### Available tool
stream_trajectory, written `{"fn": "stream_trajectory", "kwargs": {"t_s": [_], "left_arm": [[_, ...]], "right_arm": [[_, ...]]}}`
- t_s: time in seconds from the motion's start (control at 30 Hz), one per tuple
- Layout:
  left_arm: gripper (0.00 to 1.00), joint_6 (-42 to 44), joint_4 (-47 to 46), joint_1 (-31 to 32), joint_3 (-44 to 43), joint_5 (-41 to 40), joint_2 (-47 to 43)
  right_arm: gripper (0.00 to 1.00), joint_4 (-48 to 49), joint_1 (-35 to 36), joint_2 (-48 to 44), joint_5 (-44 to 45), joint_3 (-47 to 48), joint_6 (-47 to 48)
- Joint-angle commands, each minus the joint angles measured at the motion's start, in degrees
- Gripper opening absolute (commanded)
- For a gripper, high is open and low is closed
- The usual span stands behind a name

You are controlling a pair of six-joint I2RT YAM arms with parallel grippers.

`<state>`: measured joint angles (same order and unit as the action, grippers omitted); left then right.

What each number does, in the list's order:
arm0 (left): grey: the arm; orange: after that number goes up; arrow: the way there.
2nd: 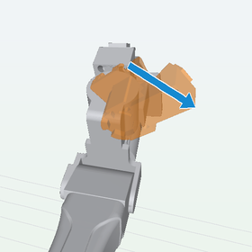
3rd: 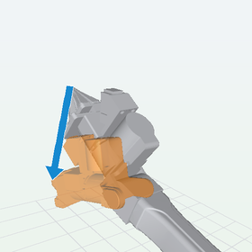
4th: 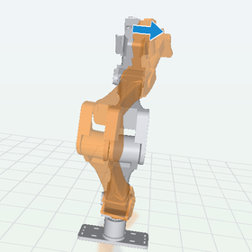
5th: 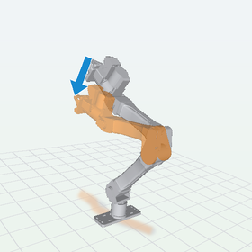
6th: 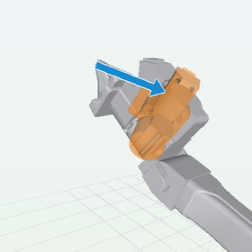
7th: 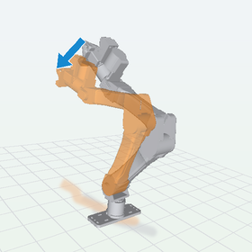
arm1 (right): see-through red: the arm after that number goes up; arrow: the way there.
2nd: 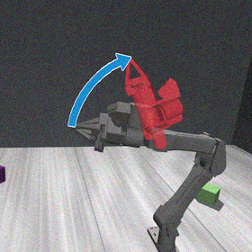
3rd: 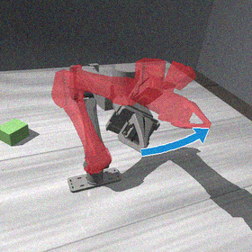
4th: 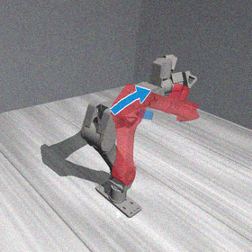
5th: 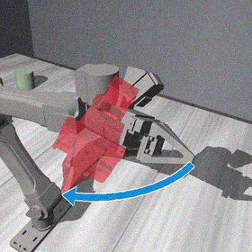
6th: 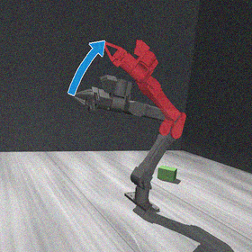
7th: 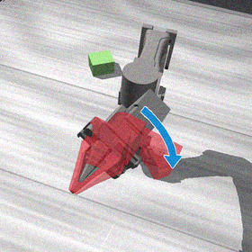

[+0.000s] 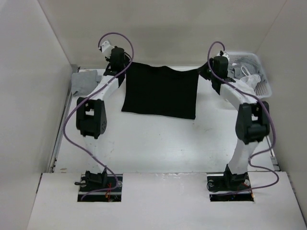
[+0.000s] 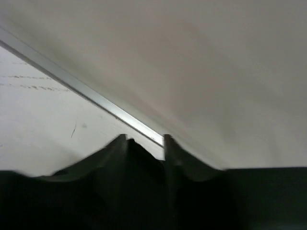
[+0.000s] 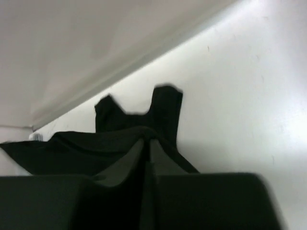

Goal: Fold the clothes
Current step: Fold the tank top

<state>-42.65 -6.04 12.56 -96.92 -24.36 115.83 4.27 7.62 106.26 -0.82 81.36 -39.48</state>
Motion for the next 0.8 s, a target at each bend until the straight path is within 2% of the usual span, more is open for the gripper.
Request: {"fn": "stream_trajectory", "kwargs": {"t_s": [0.0,0.03,0.07,0.1,0.2,0.27,0.3,0.33,0.4,0.43,0.53,0.67,0.77], "left_arm": [[0.39,2.2,4.3,-1.3,-10.5,4.2,7.6],[0.44,2.2,4.5,-1.5,-10.0,4.0,7.7],[0.45,1.9,4.6,-1.8,-7.4,3.9,6.2],[0.44,1.3,4.1,-2.0,-3.0,3.8,3.3],[0.4,-0.4,-2.4,-1.6,17.7,1.8,-8.9],[0.35,-2.7,-8.3,-0.3,33.6,0.5,-17.4],[0.31,-4.3,-10.0,0.3,40.1,0.8,-20.5],[0.27,-5.8,-10.6,0.8,45.6,1.0,-23.3],[0.27,-7.5,-10.6,0.8,54.1,3.0,-27.7],[0.28,-8.1,-10.8,0.5,57.3,5.1,-29.2],[0.37,-10.6,-12.0,-1.2,63.2,10.6,-31.9],[0.48,-11.6,-16.4,-2.8,65.5,14.9,-30.4],[0.5,-11.9,-20.1,-3.5,63.8,18.1,-26.8]], "right_arm": [[0.33,2.2,-1.9,10.9,-3.9,12.6,-1.2],[0.47,0.4,-2.0,13.1,-4.4,14.9,-1.7],[0.55,-1.8,-2.0,13.5,-4.9,15.1,-1.9],[0.59,-2.4,-1.8,12.3,-4.5,13.1,-1.8],[0.59,2.4,-1.3,4.7,-2.4,0.7,-1.3],[0.54,7.5,0.4,-2.3,-0.7,-10.0,-1.8],[0.47,9.6,1.6,-5.9,-0.4,-15.2,-2.2],[0.38,11.4,2.9,-9.3,0.1,-20.1,-2.0],[0.11,14.2,5.2,-15.5,0.8,-29.1,-2.6],[0.05,15.1,6.6,-18.2,1.5,-32.8,-3.0],[0.05,16.8,9.9,-24.7,3.3,-41.6,-3.7],[0.2,16.8,13.2,-30.8,5.0,-48.6,-4.0],[0.3,16.8,14.3,-32.5,7.1,-52.3,-4.5]]}}
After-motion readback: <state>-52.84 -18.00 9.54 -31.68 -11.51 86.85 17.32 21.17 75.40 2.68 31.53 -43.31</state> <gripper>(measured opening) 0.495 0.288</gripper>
